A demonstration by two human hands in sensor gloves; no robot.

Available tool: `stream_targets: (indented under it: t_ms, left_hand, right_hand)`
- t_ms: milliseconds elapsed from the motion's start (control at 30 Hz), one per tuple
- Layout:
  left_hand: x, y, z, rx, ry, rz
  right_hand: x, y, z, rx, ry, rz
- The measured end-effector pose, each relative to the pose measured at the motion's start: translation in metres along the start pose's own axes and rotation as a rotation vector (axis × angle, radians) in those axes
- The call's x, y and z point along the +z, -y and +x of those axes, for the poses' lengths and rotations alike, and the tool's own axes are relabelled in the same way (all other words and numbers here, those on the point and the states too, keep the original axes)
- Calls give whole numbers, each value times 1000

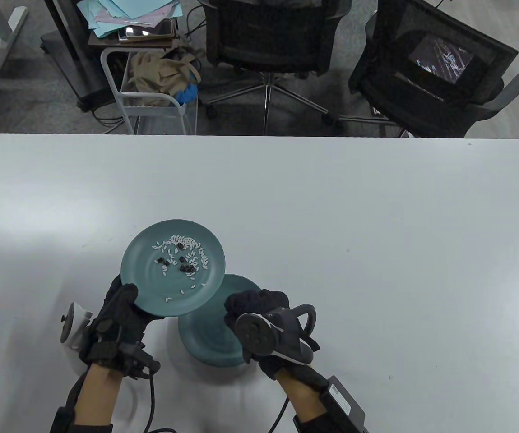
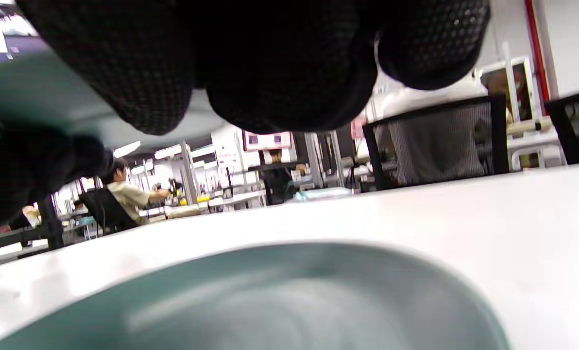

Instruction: Pick coffee beans with hand pinch into plate

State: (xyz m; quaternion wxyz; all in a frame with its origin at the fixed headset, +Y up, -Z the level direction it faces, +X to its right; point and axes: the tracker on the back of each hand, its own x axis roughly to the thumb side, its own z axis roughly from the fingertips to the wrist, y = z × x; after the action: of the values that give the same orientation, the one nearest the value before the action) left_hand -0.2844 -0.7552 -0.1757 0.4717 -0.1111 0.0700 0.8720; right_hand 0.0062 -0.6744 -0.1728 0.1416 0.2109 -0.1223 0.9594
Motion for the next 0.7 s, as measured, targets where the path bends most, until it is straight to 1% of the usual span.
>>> stream_targets:
  t_ms: [133, 267, 300, 367, 433, 567, 700]
  left_hand:
    - [1, 0, 0, 16, 0, 6]
    - [1, 3, 0, 26, 4, -12]
    - [1, 4, 0, 25, 5, -18]
    - [1, 6, 0, 12, 6, -27]
    - [1, 8, 0, 6, 7, -31]
    - [2, 11, -1, 8, 4, -44]
    - [2, 12, -1, 1, 3, -49]
  right_hand:
    - [0, 28, 10, 70, 50, -148]
    - [-9, 53, 25, 89, 69, -219]
    - [-13, 55, 28, 93, 71, -207]
    - [-26, 60, 38, 127, 47, -134]
    - [-43, 64, 47, 163, 83, -123]
    - [-74, 69, 67, 238, 94, -86]
    - [-105, 68, 87, 273, 103, -44]
